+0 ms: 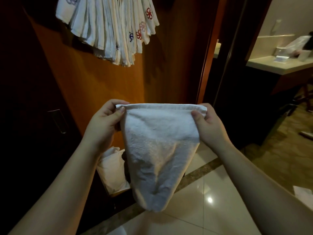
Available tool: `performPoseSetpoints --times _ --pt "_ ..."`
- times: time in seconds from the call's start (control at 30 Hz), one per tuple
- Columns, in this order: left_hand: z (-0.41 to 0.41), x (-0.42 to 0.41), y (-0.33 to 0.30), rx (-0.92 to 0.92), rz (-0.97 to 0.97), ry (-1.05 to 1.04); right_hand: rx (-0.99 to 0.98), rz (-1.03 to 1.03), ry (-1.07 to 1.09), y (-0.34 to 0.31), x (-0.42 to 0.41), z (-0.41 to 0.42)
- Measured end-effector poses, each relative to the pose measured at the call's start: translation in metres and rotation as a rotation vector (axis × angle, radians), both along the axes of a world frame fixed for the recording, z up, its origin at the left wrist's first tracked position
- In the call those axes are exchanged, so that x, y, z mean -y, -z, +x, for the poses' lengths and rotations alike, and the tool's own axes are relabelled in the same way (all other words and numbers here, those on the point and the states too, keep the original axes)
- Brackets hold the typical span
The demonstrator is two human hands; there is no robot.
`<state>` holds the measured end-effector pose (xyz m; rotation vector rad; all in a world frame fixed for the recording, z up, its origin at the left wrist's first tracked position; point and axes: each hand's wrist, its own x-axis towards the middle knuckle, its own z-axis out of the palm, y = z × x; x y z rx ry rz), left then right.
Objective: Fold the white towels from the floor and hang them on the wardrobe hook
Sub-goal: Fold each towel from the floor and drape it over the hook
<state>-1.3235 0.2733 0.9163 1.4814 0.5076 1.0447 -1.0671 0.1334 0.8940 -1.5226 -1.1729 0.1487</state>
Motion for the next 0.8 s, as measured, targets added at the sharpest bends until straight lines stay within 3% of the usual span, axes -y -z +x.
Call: performPoseSetpoints --times 0.17,0.27,0.33,0.43,0.57,0.63,0.73,0.8 --pt "0.001 0.006 -0.011 -0.052 0.178 -0.073 -0.061 0.171 0.044 -0.018 0.011 -0.007" --pt "-0.006 0.002 -0.036 0.075 0.248 -0.114 -0.139 0.261 -0.071 -0.047 0.016 -0.013" --pt "-0.010 -0.001 -0.044 0.151 0.145 0.012 -0.188 0.299 -0.138 -0.065 0.016 -0.019" --pt "-0.006 0.005 -0.034 -0.013 -0.174 0.331 -0.161 0.256 -0.138 -0.072 0.011 -0.024" --pt "0.000 0.003 -0.014 -0.016 -0.371 0.319 -0.176 0.108 -0.100 -0.056 0.007 -0.021" --pt "0.001 -0.001 -0.009 0.042 -0.436 0.354 -0.375 0.066 -0.182 -0.047 0.006 -0.014" --pt "0.006 0.000 0.003 0.063 -0.588 0.450 -0.947 -0.041 -0.519 -0.022 0.007 0.002" --pt "0.011 0.002 0.013 0.055 -0.688 0.468 -1.118 -0.148 -0.692 0.006 0.011 0.005"
